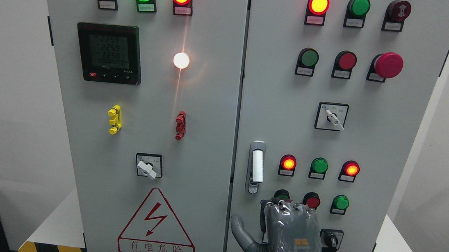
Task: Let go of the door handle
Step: 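Lift the right hand up alongside the silver door handle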
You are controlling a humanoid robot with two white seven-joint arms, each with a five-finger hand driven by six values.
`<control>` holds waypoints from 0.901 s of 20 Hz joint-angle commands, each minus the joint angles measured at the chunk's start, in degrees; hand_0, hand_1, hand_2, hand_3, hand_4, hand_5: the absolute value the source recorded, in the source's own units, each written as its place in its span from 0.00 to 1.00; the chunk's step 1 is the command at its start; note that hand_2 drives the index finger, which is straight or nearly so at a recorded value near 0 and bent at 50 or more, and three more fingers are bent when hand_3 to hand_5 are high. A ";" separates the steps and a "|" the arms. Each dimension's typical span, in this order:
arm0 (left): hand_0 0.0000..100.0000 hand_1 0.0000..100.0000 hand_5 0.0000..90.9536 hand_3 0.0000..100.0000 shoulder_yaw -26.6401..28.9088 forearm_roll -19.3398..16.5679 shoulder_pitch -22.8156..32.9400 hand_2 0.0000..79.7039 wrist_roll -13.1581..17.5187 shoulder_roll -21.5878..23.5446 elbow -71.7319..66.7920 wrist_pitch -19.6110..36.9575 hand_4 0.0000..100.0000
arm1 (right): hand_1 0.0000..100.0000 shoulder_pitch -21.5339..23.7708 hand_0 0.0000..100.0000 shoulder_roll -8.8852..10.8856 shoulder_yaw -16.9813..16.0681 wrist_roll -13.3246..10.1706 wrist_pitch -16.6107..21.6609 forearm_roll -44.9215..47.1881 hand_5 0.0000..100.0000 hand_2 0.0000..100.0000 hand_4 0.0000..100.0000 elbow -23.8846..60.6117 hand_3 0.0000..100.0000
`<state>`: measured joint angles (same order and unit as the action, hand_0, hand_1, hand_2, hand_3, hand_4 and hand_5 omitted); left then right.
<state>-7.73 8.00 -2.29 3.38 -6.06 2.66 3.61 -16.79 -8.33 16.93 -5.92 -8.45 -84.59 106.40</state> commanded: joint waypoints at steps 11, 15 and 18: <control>0.12 0.56 0.00 0.00 0.00 0.00 0.00 0.00 0.05 0.00 -0.03 0.00 0.00 | 0.25 -5.01 0.23 0.07 -1.20 2.32 -1.31 -1.18 1.00 0.99 1.00 -0.75 1.00; 0.12 0.56 0.00 0.00 0.00 0.00 0.00 0.00 0.05 0.00 -0.03 0.00 0.00 | 0.25 -5.54 0.23 0.07 -1.46 2.32 -1.40 -2.33 1.00 1.00 1.00 -1.36 1.00; 0.12 0.56 0.00 0.00 0.00 0.00 0.00 0.00 0.05 0.00 -0.03 0.00 0.00 | 0.24 -6.06 0.24 0.07 -1.46 2.32 -1.40 -2.51 1.00 1.00 1.00 -2.07 1.00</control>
<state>-7.73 8.01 -2.29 3.38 -6.06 2.67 3.61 -21.85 -8.31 15.90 -3.63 -9.82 -86.41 105.66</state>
